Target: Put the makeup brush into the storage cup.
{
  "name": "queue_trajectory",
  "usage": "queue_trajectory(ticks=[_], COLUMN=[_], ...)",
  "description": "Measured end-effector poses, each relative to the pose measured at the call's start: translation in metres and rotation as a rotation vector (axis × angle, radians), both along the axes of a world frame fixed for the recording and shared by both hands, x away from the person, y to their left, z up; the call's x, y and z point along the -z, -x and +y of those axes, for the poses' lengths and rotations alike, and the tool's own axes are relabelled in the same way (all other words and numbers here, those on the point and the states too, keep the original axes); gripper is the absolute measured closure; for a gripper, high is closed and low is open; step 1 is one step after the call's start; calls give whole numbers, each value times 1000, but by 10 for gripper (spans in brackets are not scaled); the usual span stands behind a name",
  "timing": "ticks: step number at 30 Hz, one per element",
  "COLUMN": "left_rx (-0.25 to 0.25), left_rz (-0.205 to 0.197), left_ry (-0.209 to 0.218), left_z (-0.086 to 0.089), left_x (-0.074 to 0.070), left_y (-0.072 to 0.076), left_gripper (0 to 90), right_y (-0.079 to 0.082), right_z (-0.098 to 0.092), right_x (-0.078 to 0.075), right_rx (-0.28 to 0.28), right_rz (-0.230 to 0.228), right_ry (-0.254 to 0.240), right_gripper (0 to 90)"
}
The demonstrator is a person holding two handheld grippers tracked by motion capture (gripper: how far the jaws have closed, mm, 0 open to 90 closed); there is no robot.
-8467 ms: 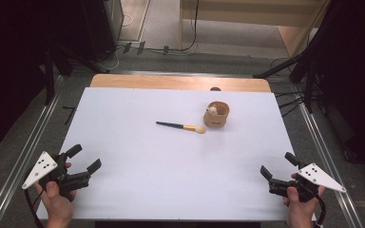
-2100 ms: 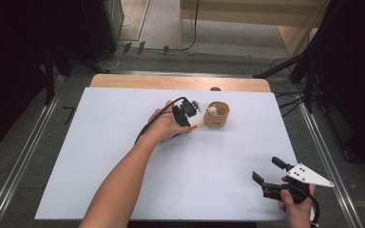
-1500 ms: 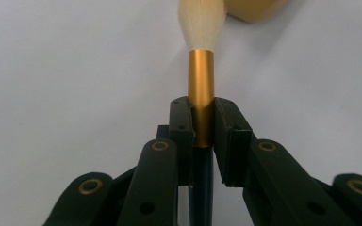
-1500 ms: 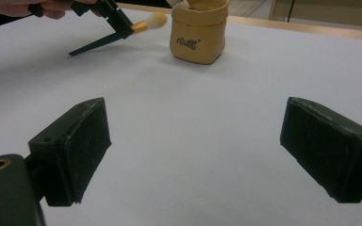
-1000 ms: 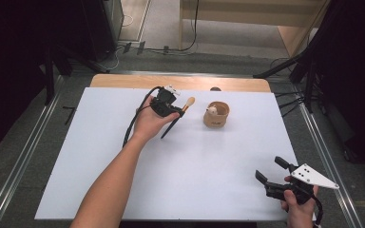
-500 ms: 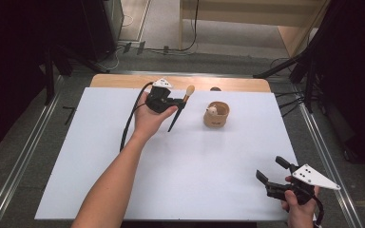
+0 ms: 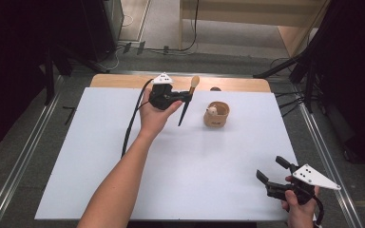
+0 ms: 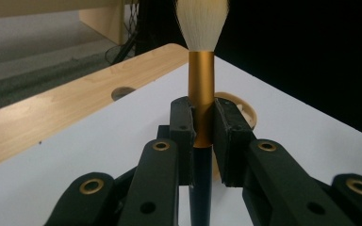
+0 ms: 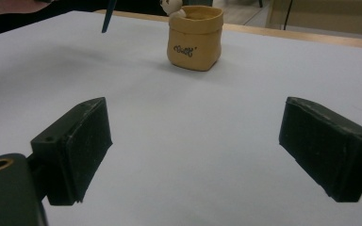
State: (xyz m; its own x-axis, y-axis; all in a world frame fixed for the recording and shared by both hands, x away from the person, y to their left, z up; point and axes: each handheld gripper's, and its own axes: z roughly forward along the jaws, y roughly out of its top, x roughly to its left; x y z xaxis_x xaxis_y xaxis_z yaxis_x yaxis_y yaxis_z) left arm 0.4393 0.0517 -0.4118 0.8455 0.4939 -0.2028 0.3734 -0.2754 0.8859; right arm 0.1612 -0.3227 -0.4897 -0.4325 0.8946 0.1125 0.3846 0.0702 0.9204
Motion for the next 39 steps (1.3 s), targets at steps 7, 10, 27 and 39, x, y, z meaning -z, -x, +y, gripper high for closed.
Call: queue_trajectory(ticks=[7, 10, 27, 39], left_rx=[-3, -4, -14, -25], left_rz=[-19, -33, -109, -110], left_ry=[69, 75, 165, 259], left_z=[-12, -17, -44, -56], left_x=[-9, -12, -34, -31], left_y=[0, -1, -4, -14], left_gripper=[800, 800, 799, 799], right_y=[0, 0, 0, 2], right_z=[1, 1, -1, -3], right_x=[0, 0, 0, -1], right_rx=[-3, -3, -2, -2], right_rz=[0, 0, 4, -6], right_ry=[1, 0, -7, -16], right_gripper=[107, 107, 107, 106])
